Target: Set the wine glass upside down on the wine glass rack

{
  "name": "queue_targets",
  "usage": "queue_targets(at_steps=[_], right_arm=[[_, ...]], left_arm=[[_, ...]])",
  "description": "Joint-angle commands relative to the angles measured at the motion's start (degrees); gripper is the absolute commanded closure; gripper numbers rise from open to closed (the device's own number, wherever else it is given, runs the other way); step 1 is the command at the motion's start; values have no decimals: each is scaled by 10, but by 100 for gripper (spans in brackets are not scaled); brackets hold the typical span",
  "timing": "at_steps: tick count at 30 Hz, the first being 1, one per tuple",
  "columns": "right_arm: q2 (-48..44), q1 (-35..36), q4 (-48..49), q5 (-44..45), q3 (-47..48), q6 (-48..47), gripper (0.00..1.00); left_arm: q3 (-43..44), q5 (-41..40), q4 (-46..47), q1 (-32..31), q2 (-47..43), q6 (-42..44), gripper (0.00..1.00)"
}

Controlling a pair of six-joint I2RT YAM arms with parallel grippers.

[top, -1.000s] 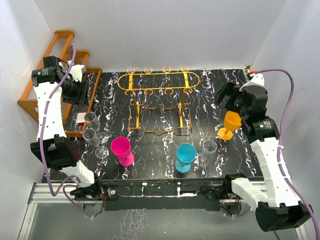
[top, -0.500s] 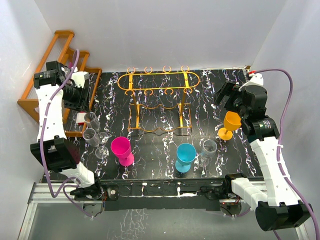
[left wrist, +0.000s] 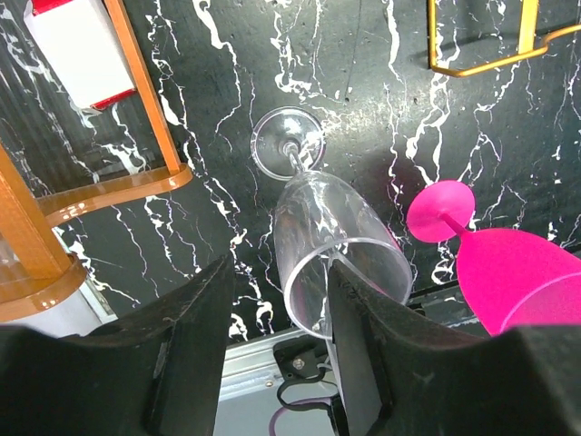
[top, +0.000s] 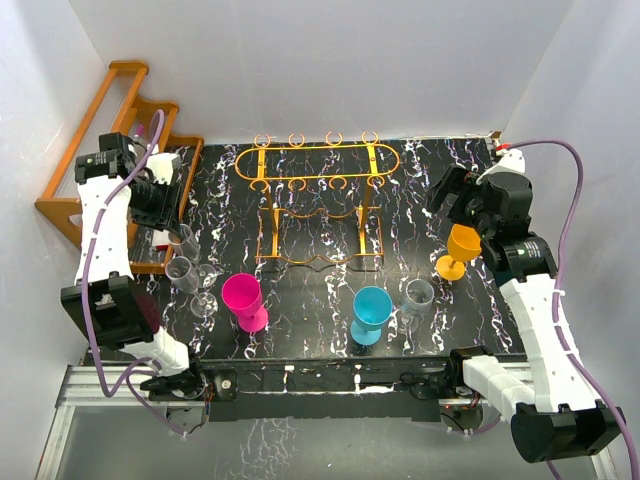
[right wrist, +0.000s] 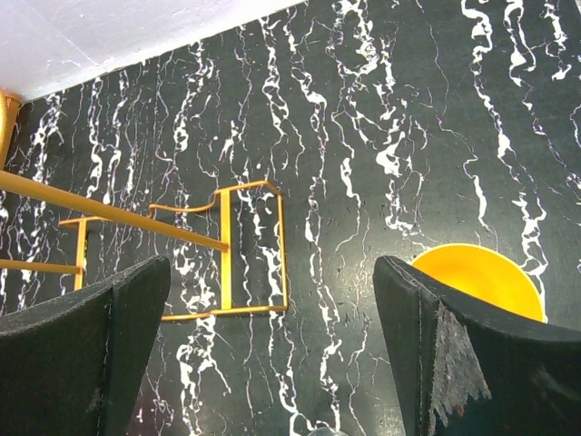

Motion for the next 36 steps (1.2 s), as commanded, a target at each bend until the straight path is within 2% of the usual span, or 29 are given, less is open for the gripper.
queue_targets(at_steps=[1, 11, 14, 16, 19, 21, 29, 33, 36], right_arm=[[-14, 0, 28, -1, 0, 0, 2], [-15, 1, 28, -1, -1, -1, 2], [-16, 1, 28, -5, -3, 1, 2], [-16, 1, 28, -8, -4, 2, 2], [-21, 1, 26, -6, -6, 2, 2], [-23, 1, 26, -3, -6, 2, 2], [-21, 1, 16, 0, 9, -10, 2], [-20, 1, -2, 67, 62, -51, 2], [-12, 0, -9, 87, 117, -76, 2]], left_arm=[[-24, -9, 23, -1, -31, -7, 58], [-76, -19, 56, -1, -41, -9, 66], [-81, -17, 58, -2, -41, -8, 81], [-91, -19, 62, -5, -44, -6, 100], [-91, -15, 67, -8, -58, -4, 100], [-61, -19, 66, -12, -69, -4, 100], [192, -59, 44, -33, -43, 8, 100], [244, -31, 123, -38, -60, -6, 100], [238, -9, 227, -41, -93, -35, 100]])
